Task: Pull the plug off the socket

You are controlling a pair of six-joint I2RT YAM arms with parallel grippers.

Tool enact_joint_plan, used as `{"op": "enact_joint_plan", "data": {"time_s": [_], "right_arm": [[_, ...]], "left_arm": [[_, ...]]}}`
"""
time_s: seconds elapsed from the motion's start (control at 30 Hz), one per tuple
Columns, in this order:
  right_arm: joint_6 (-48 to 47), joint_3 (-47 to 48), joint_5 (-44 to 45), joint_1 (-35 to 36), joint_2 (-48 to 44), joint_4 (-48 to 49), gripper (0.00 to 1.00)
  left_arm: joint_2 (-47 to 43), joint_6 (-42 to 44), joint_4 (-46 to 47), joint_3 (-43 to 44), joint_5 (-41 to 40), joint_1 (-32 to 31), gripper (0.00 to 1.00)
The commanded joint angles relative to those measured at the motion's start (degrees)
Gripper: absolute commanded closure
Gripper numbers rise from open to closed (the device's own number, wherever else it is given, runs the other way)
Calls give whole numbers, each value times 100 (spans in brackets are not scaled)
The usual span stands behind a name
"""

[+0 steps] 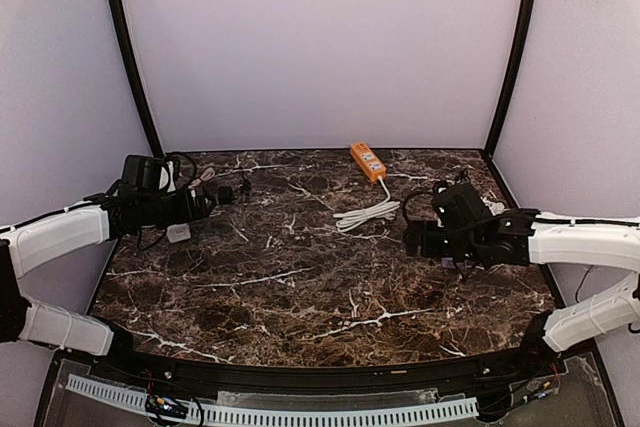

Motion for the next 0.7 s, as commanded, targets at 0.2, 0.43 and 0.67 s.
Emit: {"op": "enact_joint_plan", "data": {"time_s": [0.2, 0.43, 0.67], "right_arm": [[1466, -918, 723, -196, 138, -523, 1], [736, -1394, 315, -1171, -211, 40, 1], [378, -1306, 12, -1449, 234, 514, 3]], "left_arm": [[-48, -66, 97, 19, 127, -45, 0], [-15, -124, 123, 45, 156, -49, 0], [78, -176, 184, 51, 178, -65, 0]]}}
